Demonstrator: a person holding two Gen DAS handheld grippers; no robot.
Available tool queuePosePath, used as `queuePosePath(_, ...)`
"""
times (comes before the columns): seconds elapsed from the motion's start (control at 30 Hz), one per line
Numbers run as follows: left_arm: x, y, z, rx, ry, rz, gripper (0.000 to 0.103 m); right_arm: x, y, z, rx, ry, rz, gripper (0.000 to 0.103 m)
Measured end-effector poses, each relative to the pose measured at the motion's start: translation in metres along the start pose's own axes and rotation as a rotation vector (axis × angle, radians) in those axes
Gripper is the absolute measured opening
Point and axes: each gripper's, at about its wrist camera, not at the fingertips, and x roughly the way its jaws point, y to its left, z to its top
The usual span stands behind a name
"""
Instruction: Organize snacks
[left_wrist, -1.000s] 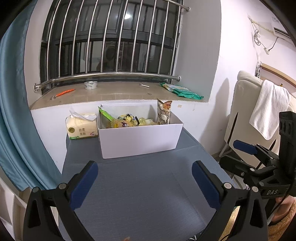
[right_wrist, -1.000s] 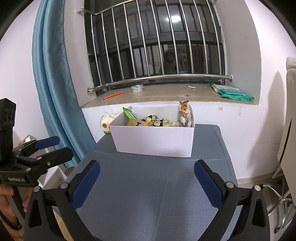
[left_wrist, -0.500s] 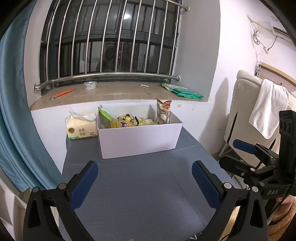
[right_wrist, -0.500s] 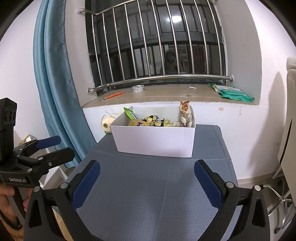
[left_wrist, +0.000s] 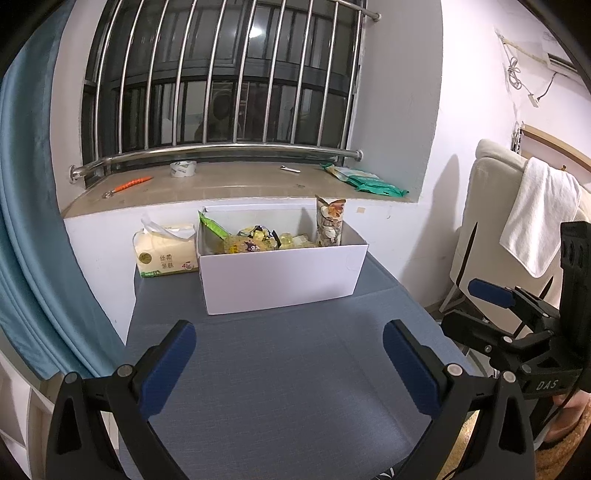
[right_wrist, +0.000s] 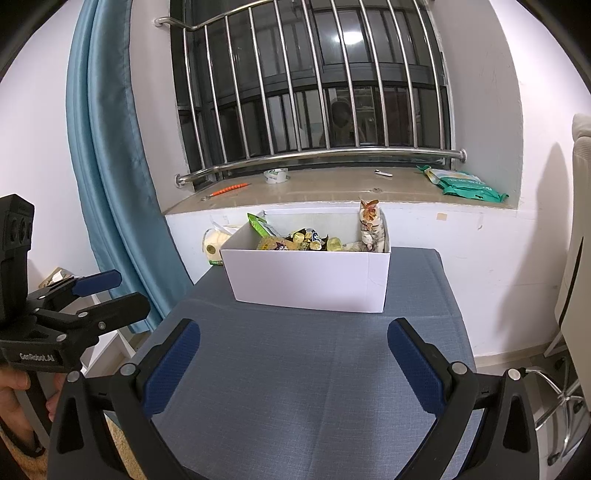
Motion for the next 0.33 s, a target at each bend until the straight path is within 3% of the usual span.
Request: queuePosePath(0.33, -0.0016, -0.0044, -0.0023, 0.028, -0.011, 0.002, 0.103, 0.0000, 0.0001, -0.0020, -0.003, 0.002, 0.002, 0.103)
